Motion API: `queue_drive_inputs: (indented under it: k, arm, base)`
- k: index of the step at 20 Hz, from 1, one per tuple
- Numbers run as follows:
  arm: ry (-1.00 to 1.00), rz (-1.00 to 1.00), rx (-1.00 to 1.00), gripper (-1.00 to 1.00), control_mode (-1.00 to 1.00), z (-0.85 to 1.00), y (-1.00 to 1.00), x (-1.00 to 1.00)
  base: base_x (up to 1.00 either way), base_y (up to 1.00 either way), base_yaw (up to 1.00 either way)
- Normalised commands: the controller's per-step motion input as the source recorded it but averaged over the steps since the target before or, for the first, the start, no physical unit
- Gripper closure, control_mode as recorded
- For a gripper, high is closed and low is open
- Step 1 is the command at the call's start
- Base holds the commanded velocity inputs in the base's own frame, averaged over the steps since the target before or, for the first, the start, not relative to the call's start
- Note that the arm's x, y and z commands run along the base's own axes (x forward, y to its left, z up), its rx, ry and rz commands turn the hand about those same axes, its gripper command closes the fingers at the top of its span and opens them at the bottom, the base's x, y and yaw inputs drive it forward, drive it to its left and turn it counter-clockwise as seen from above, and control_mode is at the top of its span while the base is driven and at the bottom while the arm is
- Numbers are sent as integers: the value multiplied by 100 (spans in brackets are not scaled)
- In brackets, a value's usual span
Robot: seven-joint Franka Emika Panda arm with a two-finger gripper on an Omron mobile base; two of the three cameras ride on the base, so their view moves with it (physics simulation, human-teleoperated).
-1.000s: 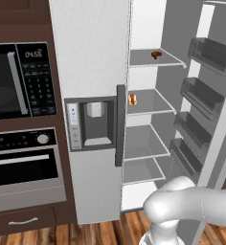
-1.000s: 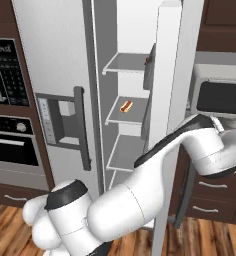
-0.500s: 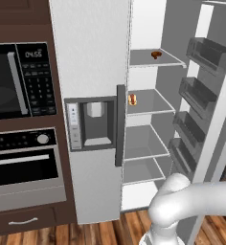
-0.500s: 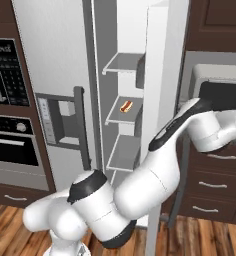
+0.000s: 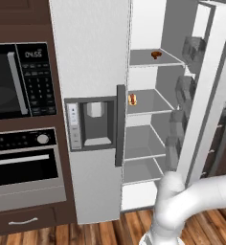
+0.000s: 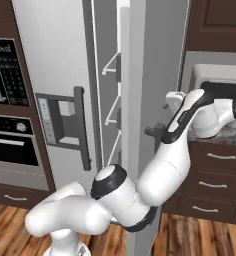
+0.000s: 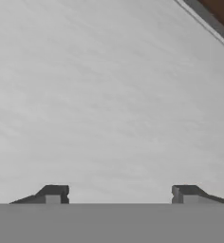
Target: Pick up the frozen chicken drumstick from the freezer, place it on any shelf in the fridge, and close the fridge and freezer doors when done.
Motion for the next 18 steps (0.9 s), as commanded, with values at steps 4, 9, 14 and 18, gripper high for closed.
queue_drive_inputs:
  k: [4,9,14,18]
  arm:
    - [-17,42,0,-100,-100,32,100,34]
    - [-25,20,0,-100,-100,31,100,44]
    - [-31,-6,-10,-100,-100,20,100,69]
    - [-26,-25,-28,-100,-100,1,66,100]
  base:
    - [0,0,0]
    - [0,0,0]
    - [0,0,0]
    - [0,0,0]
